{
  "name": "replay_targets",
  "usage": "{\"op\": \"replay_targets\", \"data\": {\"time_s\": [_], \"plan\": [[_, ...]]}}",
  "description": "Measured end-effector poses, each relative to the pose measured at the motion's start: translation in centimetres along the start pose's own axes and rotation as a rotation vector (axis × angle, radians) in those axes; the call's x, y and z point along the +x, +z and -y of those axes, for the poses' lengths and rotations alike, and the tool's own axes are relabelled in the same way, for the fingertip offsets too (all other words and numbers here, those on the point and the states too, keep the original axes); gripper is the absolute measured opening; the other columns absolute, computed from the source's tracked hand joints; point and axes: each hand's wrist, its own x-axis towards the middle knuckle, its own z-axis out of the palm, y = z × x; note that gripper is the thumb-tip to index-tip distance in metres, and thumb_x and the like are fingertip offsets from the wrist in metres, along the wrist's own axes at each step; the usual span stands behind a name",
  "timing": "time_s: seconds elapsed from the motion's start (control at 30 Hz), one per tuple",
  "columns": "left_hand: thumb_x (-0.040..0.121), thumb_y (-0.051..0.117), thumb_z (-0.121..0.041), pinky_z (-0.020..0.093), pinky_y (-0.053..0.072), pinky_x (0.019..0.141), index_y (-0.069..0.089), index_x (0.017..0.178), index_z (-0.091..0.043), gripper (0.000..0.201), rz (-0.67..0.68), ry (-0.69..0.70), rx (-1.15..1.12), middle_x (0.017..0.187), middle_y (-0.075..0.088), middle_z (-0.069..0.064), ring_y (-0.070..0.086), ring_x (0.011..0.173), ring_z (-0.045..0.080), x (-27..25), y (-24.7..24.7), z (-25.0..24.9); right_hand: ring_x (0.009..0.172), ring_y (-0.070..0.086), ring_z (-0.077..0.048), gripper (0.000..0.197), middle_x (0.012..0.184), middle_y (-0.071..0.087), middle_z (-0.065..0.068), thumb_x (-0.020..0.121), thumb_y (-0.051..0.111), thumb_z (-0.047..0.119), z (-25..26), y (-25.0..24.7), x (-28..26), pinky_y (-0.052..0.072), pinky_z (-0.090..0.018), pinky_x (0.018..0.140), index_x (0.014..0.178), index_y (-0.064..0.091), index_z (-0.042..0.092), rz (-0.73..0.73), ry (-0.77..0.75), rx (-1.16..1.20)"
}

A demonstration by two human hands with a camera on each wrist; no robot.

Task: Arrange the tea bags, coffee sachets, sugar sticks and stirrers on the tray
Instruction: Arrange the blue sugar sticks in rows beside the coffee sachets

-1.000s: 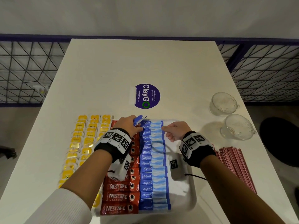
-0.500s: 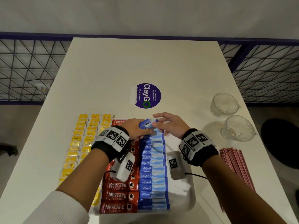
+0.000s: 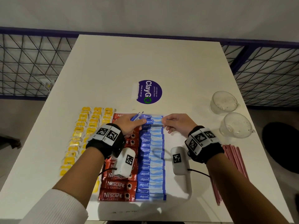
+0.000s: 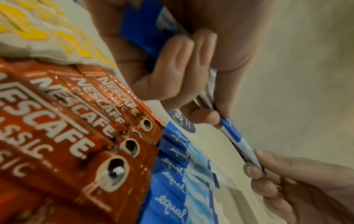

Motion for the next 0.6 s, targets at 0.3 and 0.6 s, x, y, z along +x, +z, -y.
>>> {"op": "replay_targets", "data": {"time_s": [0.3,0.6], "plan": [[0.094,0.051,-0.027,0.022,0.033,0.077,0.058,0.117,-0.009,0.03,-0.252,-0.008,0.34,0.111,0.062,0.014,0.055,0.104,0.028,0.4,0.4,0.9,0.044,0.051,-0.011,0.009,0.06,0.058,-0.01,0.08,0.063,-0.009,-1.8,-0.1,0.3,0.045,-0.019,0.052,0.078,0.061,-0.001,-0.034,0.138,0.063],[0.09,0.058,-0.022,0.026,0.038,0.082,0.059,0.116,-0.012,0.029,-0.18,-0.021,0.559,0.116,0.062,0.01,0.056,0.105,0.025,1.1,0.4,1.3,0.05,0.049,-0.015,0.014,0.057,0.058,-0.008,0.079,0.068,-0.004,-2.5,0.1,0.9,0.045,-0.023,0.056,0.073,0.058,0.003,-0.035,0.219,0.008]]}}
